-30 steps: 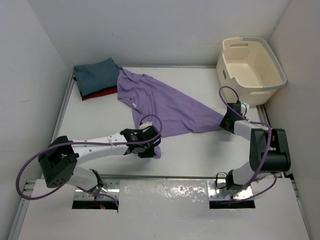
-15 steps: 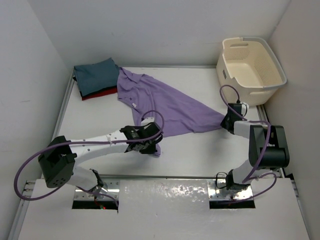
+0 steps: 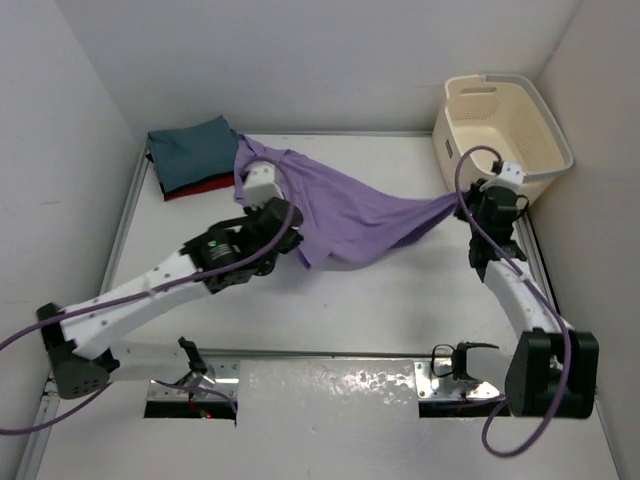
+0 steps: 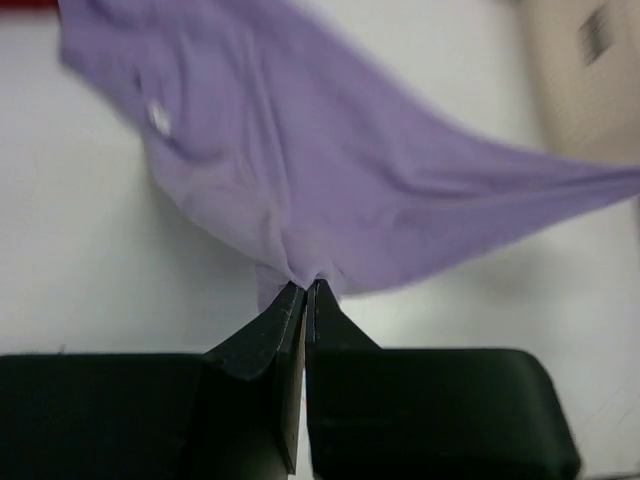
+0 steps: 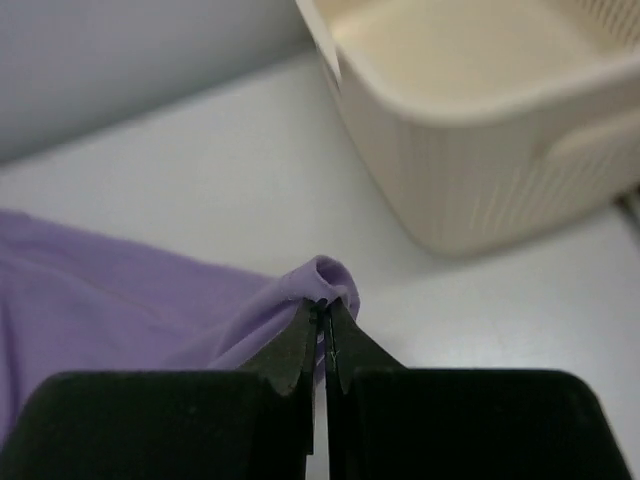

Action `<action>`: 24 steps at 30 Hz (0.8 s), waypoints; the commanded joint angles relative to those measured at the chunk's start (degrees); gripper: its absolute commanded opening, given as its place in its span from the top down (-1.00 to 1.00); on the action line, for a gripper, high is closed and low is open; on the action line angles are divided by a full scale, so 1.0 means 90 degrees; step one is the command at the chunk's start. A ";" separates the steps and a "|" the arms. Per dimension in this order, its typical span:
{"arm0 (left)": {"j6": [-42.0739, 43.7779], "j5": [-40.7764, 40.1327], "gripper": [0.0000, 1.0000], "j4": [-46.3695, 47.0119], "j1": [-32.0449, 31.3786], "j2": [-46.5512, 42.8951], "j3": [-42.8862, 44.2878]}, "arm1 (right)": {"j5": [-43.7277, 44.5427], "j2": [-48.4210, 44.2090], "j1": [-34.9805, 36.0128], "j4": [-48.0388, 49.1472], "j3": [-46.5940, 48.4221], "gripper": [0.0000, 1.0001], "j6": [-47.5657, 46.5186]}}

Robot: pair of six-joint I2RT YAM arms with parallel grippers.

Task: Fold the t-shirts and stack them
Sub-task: Flatten out the tshirt

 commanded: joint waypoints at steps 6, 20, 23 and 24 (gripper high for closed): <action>0.3171 -0.1496 1.00 0.3262 -0.0042 -0.2129 0.0784 | 0.0826 -0.1769 -0.0013 -0.0268 0.1766 1.00 -0.0974; 0.5168 0.1991 1.00 0.3113 -0.0042 -0.2485 0.3995 | 0.1463 -0.3519 -0.0023 -0.1411 0.4041 1.00 -0.2313; 0.5372 0.2410 1.00 0.2878 -0.0042 -0.2396 0.4650 | 0.1375 -0.3764 -0.0013 -0.1567 0.4422 1.00 -0.2420; 0.5412 0.2547 1.00 0.2829 -0.0032 -0.2367 0.4951 | 0.1346 -0.3813 -0.0013 -0.1616 0.4626 1.00 -0.2430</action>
